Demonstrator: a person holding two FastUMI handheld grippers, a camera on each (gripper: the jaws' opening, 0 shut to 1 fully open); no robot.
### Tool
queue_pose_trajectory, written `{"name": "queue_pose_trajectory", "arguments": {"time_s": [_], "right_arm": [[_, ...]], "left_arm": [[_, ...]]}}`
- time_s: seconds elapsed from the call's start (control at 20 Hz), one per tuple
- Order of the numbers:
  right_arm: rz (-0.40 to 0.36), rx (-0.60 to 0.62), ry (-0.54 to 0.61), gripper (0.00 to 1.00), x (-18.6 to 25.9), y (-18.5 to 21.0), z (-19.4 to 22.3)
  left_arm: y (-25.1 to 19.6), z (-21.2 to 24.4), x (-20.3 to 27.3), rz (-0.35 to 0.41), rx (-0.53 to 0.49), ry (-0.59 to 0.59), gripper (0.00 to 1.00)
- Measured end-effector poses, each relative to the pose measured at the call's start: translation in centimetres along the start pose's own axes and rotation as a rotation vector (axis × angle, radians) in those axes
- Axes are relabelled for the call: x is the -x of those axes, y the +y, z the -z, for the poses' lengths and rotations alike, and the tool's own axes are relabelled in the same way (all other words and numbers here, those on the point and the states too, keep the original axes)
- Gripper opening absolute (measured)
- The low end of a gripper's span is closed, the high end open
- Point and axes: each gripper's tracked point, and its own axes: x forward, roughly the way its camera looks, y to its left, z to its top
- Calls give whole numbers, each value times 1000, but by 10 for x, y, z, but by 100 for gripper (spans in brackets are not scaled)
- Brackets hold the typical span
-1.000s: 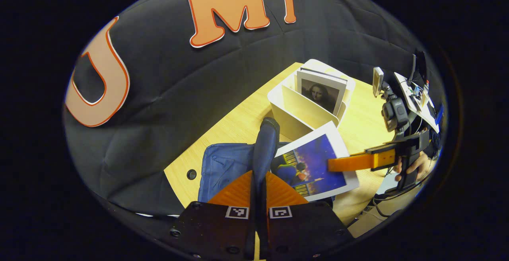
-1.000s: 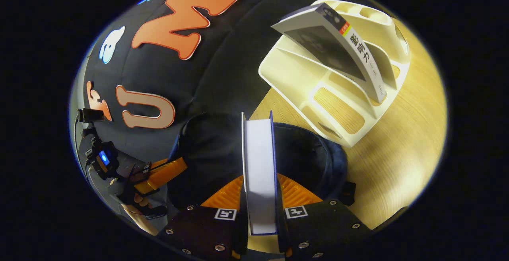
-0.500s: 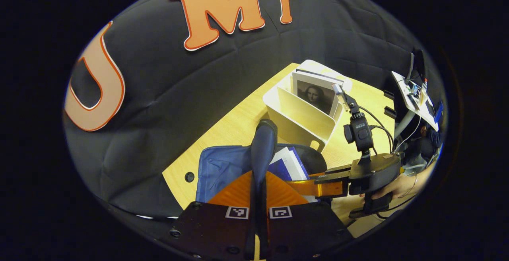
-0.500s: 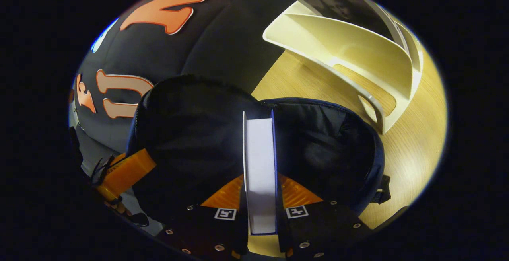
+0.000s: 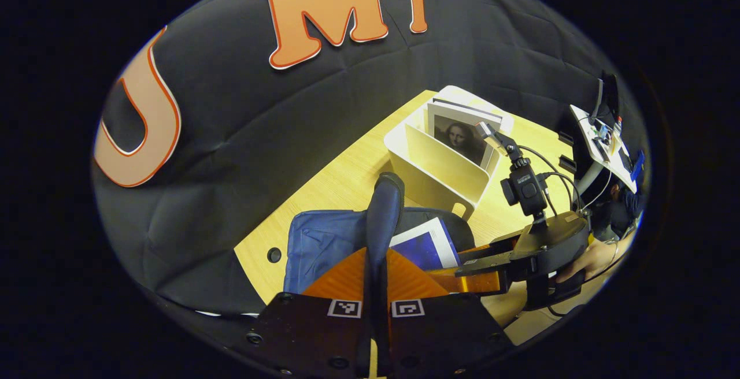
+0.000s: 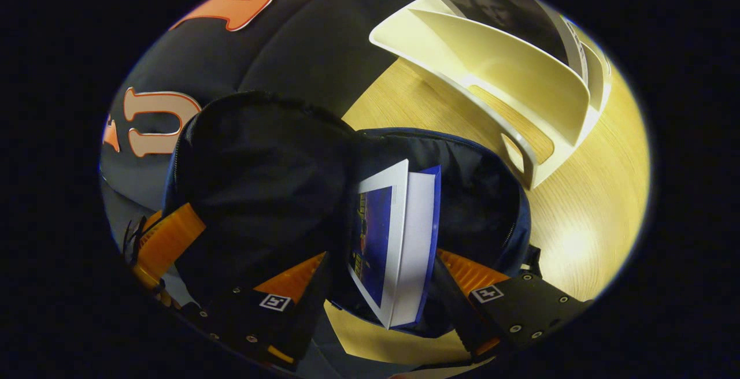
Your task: Open the schoolbag, grab two books from the bookshelf and put them into the schoolbag.
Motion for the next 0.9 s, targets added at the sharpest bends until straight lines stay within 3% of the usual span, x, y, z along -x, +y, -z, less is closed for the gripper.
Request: {"name": "queue_pose_trajectory", "arguments": {"time_s": [0.35,0.55,0.7,0.9], "right_arm": [[12,87,-38,97,50,-2,-15],[19,206,-196,97,104,5,-71],[112,317,-386,97,156,-3,-143],[251,464,-504,97,213,-7,-213]], "left_arm": [[-4,1,-4,14,14,-5,5],[-10,2,-3,23,23,-14,5],[-15,-1,-3,35,33,-22,5],[-16,4,-6,30,27,-25,5]]}}
